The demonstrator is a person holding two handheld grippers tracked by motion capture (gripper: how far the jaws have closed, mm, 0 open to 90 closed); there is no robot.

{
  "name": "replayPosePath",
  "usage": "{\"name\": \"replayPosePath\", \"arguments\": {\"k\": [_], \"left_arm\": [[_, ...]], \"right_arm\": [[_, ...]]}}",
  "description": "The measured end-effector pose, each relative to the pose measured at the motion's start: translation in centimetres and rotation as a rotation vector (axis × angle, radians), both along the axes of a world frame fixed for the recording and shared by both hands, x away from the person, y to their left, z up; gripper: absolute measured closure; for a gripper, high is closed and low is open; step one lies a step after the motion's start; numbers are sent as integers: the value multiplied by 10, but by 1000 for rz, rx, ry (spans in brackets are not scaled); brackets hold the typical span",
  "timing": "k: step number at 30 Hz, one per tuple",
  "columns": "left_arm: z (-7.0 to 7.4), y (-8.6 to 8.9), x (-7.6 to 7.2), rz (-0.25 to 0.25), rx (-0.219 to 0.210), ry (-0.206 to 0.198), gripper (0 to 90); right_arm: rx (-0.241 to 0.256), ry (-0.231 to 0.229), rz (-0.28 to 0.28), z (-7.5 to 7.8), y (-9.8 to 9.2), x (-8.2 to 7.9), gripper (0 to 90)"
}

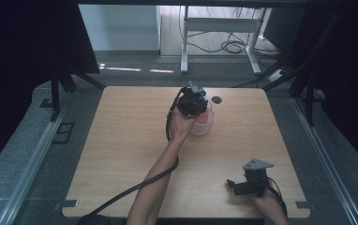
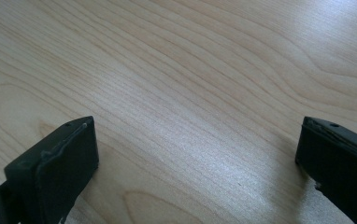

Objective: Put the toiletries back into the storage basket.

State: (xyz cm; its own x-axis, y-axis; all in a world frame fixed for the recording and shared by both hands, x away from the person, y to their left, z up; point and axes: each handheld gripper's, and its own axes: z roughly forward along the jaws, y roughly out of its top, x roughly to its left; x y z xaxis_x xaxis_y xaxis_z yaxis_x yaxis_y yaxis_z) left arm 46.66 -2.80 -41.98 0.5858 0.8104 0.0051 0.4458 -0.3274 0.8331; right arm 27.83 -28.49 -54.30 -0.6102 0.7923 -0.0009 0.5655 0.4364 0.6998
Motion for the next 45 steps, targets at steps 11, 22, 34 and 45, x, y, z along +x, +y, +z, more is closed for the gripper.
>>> {"name": "replayPosePath", "arguments": {"k": [11, 22, 34, 45], "left_arm": [[-17, -2, 0, 9, -9, 1, 527], [-30, -2, 2, 23, -24, 22, 526], [-29, 3, 8, 16, -74, 99, 475], [-25, 9, 8, 15, -97, 102, 248]], "right_arm": [[2, 1, 1, 0, 0, 0, 0], [1, 1, 4, 0, 0, 0, 0], [2, 1, 6, 0, 0, 0, 0], [2, 1, 7, 0, 0, 0, 0]]}}
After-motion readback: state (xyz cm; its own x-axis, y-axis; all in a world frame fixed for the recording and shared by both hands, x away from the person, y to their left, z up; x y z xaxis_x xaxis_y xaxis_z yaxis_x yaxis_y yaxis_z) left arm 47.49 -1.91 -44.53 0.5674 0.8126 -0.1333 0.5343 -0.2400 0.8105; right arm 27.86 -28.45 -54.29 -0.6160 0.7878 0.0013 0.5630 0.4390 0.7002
